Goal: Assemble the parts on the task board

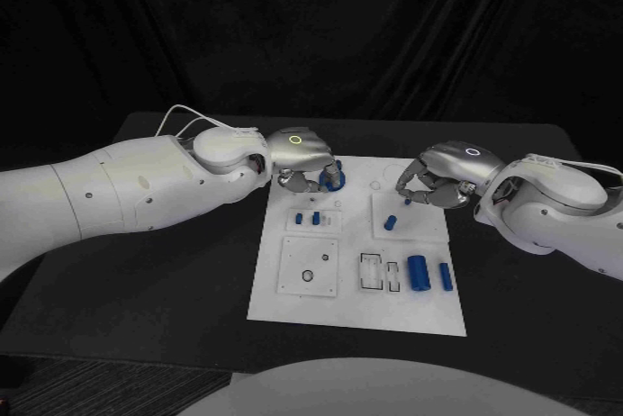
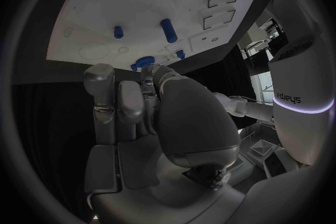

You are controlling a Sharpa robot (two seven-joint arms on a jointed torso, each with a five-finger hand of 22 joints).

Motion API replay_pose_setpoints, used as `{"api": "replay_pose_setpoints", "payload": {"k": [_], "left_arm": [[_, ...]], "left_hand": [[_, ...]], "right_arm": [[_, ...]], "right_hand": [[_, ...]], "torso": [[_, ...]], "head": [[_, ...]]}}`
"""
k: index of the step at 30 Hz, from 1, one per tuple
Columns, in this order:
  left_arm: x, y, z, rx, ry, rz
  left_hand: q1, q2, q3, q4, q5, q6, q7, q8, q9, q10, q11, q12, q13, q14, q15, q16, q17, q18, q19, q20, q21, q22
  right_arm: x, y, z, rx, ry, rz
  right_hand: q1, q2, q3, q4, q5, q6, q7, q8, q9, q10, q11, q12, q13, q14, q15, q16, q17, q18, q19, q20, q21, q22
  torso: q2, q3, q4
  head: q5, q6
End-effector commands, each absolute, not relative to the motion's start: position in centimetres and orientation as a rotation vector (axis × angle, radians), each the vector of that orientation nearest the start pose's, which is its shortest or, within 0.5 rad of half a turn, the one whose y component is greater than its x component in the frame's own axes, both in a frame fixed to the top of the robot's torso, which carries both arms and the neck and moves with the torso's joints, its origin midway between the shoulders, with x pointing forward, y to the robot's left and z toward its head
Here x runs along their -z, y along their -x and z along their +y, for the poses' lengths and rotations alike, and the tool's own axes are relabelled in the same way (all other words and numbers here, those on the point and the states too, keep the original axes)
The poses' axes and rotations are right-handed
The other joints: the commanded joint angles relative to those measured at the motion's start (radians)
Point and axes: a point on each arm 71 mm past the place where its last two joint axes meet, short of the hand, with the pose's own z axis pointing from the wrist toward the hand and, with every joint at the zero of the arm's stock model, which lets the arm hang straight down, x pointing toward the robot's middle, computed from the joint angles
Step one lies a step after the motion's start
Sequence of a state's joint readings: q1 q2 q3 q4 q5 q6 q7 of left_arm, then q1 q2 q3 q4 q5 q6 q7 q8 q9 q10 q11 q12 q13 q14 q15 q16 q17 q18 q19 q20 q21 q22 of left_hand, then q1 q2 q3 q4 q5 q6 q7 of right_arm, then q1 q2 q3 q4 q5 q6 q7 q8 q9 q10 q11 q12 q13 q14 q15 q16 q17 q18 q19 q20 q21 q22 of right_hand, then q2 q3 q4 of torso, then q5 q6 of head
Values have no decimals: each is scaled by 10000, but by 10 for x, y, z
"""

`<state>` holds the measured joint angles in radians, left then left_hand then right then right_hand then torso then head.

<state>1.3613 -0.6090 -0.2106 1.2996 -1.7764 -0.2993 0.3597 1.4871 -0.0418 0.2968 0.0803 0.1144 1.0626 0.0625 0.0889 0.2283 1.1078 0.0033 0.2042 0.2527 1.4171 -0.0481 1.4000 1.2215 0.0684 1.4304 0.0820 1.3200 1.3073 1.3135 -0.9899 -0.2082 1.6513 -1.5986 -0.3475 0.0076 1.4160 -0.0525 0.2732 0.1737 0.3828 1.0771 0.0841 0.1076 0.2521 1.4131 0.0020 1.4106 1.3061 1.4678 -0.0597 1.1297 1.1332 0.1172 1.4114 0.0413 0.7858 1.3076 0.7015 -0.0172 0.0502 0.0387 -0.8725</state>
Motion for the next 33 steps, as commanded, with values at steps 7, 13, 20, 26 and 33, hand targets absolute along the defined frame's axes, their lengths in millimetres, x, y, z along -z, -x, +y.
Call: {"api": "replay_pose_setpoints", "payload": {"k": [7,13,20,26,33], "left_arm": [[172,-499,131,7615,-9881,14597],[174,-502,138,7405,-9779,14867],[177,-506,142,7205,-9651,15035],[184,-507,142,7125,-9598,15299],[193,-508,141,7086,-9571,15614]], "left_hand": [[-107,-28,-22,200,-404,-58,-117,-138,-77,-5,-61,-285,-119,-52,-50,-150,-172,-80,-44,3,-131,1831],[-54,-38,3,201,-410,-142,-119,-200,-114,-58,-63,-385,-164,-93,-54,-187,-236,-67,-87,7,-201,1812],[-90,-72,-18,239,-401,-198,-103,-228,-139,-79,-43,-436,-186,-142,-48,-233,-322,-53,-132,10,-275,1792],[-110,-90,-29,260,-403,-222,-99,-235,-151,-88,-36,-463,-198,-205,-41,-299,-441,-35,-183,12,-361,1767],[-120,-111,-32,287,-408,-285,-112,-250,-179,-115,-46,-520,-220,-295,-33,-385,-584,-12,-258,19,-483,1733]], "right_arm": [[183,-450,-228,-6026,4108,16331],[184,-449,-229,-5992,4085,16384],[185,-449,-228,-6029,4101,16376],[185,-449,-227,-6054,4117,16380],[186,-449,-227,-6061,4119,16387]], "right_hand": [[102,25,17,-19,47,42,-2,67,3,-69,7,-74,-35,83,-49,-80,-27,92,-70,21,-100,865],[102,25,17,-19,47,42,-2,67,3,-69,7,-74,-35,83,-49,-80,-27,92,-70,21,-100,865],[97,25,17,-16,46,35,1,64,2,-67,10,-73,-29,80,-47,-86,-32,92,-72,22,-108,864],[96,24,17,-16,45,27,4,60,0,-62,12,-68,-21,78,-46,-90,-34,93,-73,22,-116,862],[97,24,19,-18,45,17,7,55,-2,-75,13,-82,-41,74,-45,-104,-46,93,-75,23,-123,861]], "torso": [[4,16,19],[2,13,64],[-17,-3,53],[-6,-3,59],[2,16,42]], "head": [[40,-2],[21,-2],[73,-2],[39,-2],[33,-2]]}}
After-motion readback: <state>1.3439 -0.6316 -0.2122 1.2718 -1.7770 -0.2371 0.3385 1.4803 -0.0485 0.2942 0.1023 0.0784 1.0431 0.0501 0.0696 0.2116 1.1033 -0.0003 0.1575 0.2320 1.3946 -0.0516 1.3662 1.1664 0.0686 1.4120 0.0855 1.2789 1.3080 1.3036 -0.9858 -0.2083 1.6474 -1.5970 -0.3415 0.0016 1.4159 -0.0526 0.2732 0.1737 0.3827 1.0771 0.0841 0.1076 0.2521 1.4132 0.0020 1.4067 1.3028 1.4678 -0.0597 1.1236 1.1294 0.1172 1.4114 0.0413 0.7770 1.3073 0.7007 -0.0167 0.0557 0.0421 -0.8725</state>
